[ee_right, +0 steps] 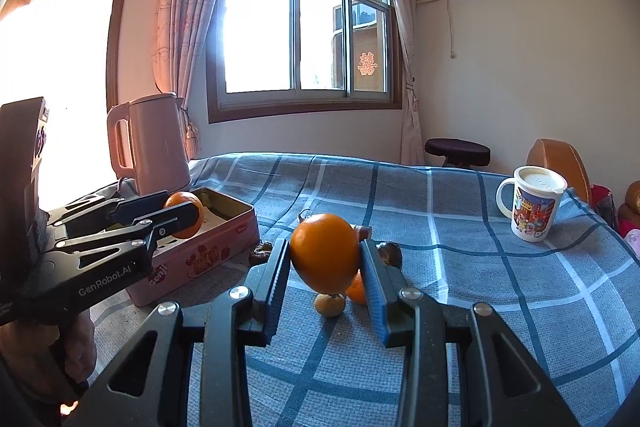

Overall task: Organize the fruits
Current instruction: 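Lift both held oranges and carry them toward the pink tin box, then lower both oranges into the tin box and open both grippers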

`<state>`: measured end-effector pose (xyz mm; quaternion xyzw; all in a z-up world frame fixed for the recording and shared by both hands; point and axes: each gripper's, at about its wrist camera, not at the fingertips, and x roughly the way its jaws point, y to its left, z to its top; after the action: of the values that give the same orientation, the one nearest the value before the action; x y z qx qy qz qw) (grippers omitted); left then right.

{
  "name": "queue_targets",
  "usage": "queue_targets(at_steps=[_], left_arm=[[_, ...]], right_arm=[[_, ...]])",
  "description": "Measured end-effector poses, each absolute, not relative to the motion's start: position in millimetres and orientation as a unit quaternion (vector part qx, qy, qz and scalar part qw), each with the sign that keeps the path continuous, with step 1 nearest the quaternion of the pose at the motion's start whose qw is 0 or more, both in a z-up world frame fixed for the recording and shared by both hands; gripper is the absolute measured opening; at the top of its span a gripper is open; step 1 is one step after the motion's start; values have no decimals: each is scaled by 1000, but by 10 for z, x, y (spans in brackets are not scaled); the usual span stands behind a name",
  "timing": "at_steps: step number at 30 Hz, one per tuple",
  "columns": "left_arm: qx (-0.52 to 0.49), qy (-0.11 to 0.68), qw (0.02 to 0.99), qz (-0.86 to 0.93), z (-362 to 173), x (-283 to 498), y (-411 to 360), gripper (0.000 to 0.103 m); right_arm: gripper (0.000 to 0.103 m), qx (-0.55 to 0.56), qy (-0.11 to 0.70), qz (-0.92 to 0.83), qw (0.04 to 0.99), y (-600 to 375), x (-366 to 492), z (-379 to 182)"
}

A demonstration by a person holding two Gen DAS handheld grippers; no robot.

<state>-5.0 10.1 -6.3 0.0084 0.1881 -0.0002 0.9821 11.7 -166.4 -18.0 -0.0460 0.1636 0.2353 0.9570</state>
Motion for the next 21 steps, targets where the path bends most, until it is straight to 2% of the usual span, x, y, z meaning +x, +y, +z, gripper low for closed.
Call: queue_targets(at_steps=[21], left_arm=[[-13, 229, 972, 58, -139, 92, 752, 37]], right_arm=[[38, -67, 192, 302, 932, -972, 475, -16]])
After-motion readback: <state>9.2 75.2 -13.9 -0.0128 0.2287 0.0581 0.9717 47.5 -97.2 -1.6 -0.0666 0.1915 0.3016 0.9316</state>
